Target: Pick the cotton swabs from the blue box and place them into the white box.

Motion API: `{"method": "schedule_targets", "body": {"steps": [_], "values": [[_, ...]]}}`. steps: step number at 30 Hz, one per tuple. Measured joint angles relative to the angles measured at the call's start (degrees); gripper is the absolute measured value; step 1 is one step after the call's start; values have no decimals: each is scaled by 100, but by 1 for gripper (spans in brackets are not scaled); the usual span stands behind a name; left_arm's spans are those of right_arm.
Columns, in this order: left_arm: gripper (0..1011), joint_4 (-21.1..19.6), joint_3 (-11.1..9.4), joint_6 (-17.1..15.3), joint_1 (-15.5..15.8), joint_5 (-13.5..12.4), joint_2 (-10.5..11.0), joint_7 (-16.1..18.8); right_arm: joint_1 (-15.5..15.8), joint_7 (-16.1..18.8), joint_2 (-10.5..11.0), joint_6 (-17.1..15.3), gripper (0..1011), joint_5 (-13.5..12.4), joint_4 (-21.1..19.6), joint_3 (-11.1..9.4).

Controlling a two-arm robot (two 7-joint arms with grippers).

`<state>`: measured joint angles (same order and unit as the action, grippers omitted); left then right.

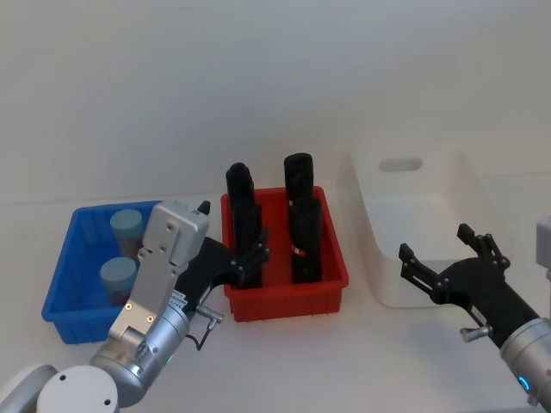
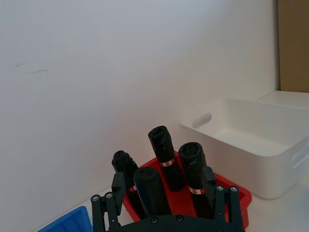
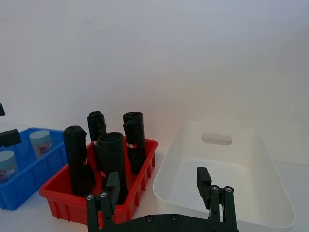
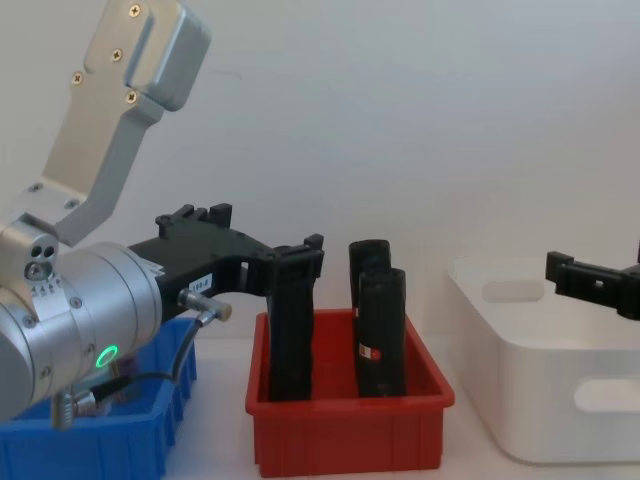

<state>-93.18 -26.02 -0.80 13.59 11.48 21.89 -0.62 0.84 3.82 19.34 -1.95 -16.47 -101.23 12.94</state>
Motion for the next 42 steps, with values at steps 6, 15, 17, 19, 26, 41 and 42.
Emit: {"method": "schedule_targets", "body": {"steps": [6,15,17,19,26,41,42], "values": [[1004,0,0,0,0,0,0,0,0,0,0,0,1002,0,0,0],[1004,0,0,0,0,0,0,0,0,0,0,0,1002,0,0,0],[1004,0,0,0,0,0,0,0,0,0,0,0,1002,0,0,0],[1004,0,0,0,0,0,0,0,0,0,0,0,1002,0,0,0],[1004,0,0,0,0,0,0,0,0,0,0,0,1002,0,0,0],[1004,0,0,0,0,0,0,0,0,0,0,0,1002,0,0,0],[1004,0,0,0,0,0,0,0,0,0,0,0,1002,0,0,0]]}}
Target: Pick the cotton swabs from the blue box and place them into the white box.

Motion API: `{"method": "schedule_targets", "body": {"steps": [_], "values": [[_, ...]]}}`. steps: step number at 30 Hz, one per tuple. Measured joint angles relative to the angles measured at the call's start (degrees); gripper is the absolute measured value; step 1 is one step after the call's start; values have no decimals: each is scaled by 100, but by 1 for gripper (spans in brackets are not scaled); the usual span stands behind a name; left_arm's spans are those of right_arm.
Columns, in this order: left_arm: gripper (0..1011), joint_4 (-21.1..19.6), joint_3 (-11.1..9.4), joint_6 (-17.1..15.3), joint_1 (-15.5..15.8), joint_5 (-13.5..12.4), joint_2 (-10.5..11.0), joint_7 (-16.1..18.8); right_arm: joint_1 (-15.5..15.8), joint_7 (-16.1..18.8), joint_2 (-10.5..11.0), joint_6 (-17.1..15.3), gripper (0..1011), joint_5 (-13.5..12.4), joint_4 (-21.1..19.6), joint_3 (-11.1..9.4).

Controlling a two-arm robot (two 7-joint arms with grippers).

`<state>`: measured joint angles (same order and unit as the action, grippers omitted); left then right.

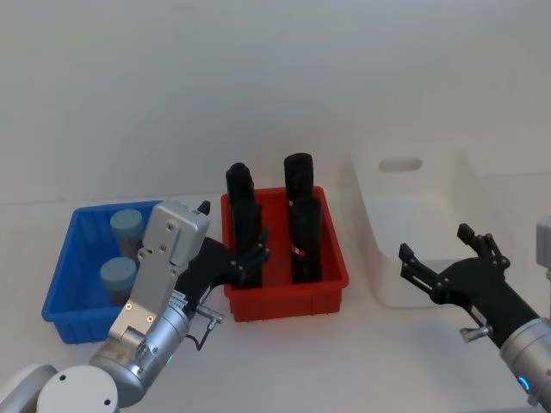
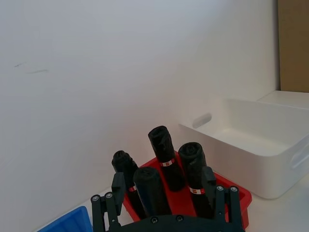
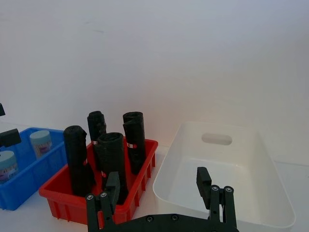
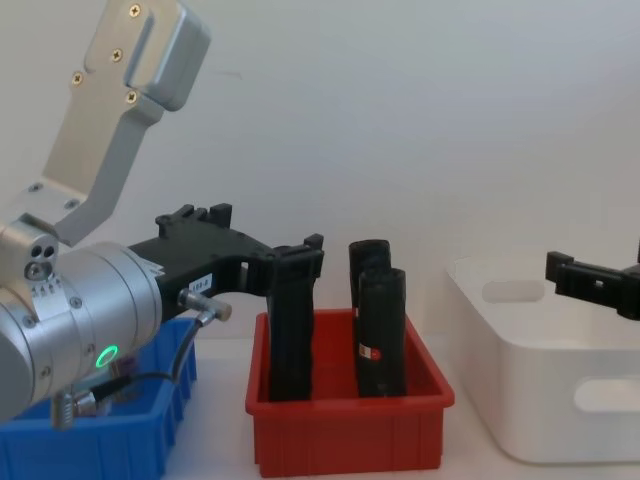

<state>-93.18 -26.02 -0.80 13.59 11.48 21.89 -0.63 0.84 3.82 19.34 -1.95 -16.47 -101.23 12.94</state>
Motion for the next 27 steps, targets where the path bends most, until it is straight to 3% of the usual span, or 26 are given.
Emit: {"method": "schedule_targets", "body": {"steps": [18,27], "values": [[1004,0,6,2,1,0,0,-1,0,0,0,0,1002,0,0,0],[1004,65,111,15,66,6,27,15,0,0,0,0,1002,0,0,0]]}}
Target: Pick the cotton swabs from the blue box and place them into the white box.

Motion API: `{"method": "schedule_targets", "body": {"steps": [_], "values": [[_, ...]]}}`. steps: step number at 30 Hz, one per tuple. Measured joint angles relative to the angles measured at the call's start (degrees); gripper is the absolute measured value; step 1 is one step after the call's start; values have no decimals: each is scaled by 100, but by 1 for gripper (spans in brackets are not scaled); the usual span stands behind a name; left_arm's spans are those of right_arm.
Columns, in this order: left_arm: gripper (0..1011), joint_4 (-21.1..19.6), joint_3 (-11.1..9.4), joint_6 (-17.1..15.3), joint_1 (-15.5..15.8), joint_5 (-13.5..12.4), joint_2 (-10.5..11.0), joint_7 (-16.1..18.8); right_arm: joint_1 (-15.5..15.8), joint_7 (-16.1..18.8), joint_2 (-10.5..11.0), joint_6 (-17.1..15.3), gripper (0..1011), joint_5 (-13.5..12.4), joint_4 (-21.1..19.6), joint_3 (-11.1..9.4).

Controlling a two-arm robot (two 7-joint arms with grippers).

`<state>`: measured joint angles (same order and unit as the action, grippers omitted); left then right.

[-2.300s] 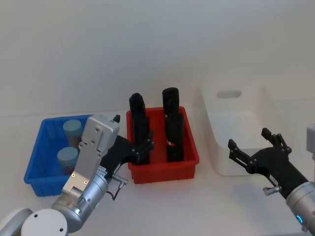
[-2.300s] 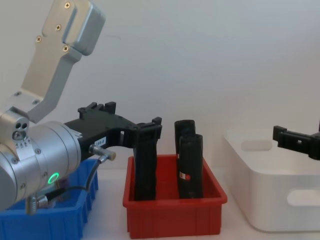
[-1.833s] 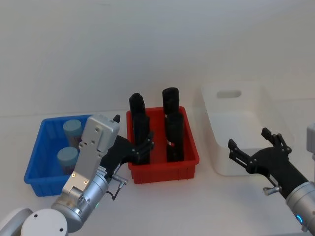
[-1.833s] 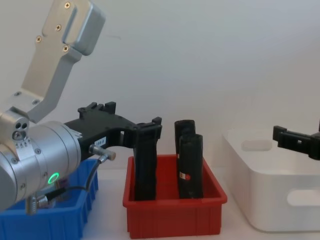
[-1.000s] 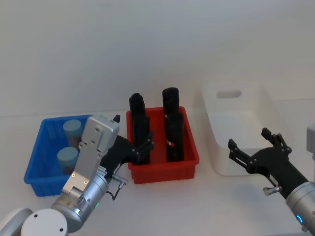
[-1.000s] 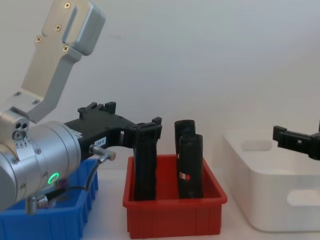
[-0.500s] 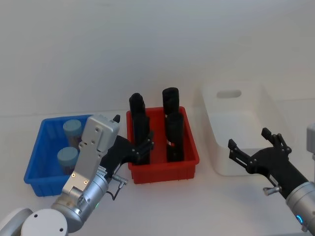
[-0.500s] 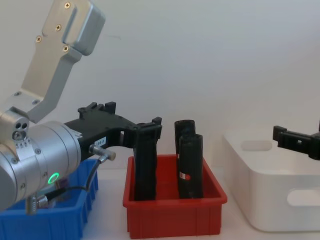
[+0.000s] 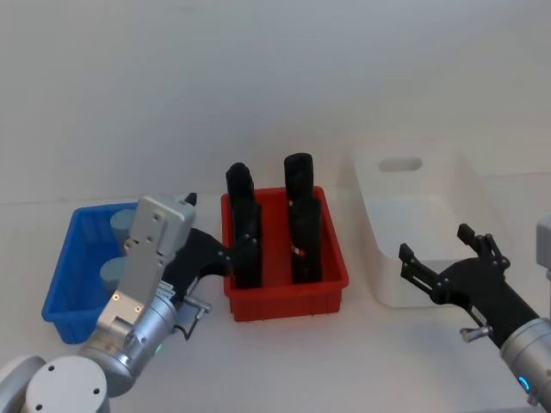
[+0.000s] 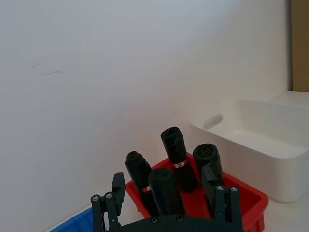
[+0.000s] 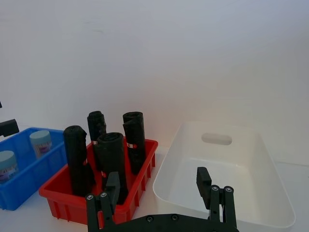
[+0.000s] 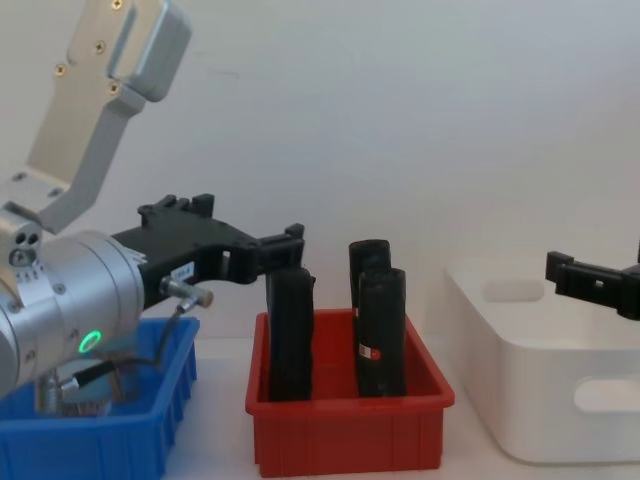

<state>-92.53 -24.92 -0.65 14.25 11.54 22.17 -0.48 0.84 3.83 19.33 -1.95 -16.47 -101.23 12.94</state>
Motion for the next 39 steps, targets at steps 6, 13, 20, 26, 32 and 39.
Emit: {"method": "schedule_targets", "body": {"steps": [6,13,20,26,32,39], "values": [[1004,108,106,-45,72,84,14,52,0,0,0,0,1002,0,0,0],[1004,319,260,-206,184,248,30,118,0,0,0,0,1002,0,0,0],[1004,554,388,-345,275,412,49,145,0,0,0,0,1002,0,0,0],[1004,816,520,-472,375,583,69,144,0,0,0,0,1002,0,0,0],[1004,1066,624,-618,456,716,83,122,0,0,0,0,1002,0,0,0],[1004,1313,723,-810,542,835,89,99,0,0,0,0,1002,0,0,0]]}}
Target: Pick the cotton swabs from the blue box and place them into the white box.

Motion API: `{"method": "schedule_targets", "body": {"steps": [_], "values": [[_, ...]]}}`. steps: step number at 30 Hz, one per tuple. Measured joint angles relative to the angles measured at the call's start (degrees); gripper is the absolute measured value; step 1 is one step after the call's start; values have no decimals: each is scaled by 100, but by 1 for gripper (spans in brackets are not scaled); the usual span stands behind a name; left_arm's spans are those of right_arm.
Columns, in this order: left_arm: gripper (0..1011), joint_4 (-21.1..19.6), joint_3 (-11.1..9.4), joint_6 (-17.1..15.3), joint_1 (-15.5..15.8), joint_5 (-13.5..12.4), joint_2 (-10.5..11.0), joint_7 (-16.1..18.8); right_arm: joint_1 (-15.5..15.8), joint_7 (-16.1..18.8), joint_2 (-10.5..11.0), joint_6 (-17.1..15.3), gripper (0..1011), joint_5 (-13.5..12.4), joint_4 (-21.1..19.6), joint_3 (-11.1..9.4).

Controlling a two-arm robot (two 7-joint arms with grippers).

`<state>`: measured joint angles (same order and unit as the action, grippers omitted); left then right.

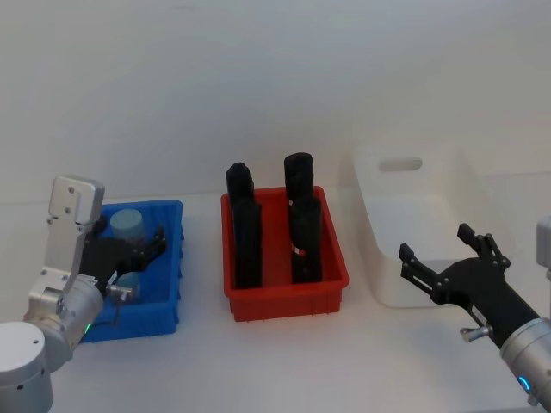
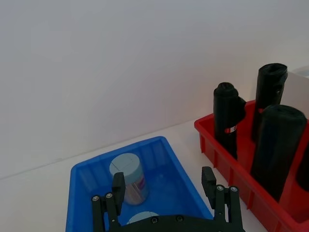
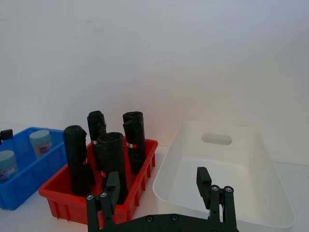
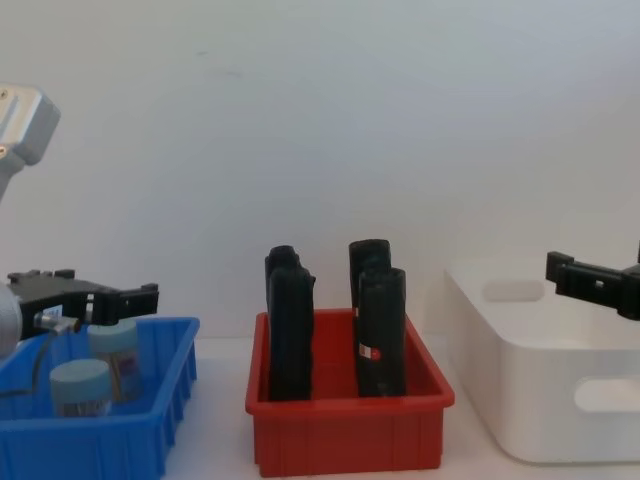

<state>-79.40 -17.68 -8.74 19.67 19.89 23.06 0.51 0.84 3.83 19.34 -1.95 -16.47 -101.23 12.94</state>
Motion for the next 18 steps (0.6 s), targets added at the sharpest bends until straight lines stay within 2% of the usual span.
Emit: {"method": "schedule_targets", "body": {"steps": [18], "values": [[1004,512,128,-369,178,137,-42,-33,0,0,0,0,1002,0,0,0]]}}
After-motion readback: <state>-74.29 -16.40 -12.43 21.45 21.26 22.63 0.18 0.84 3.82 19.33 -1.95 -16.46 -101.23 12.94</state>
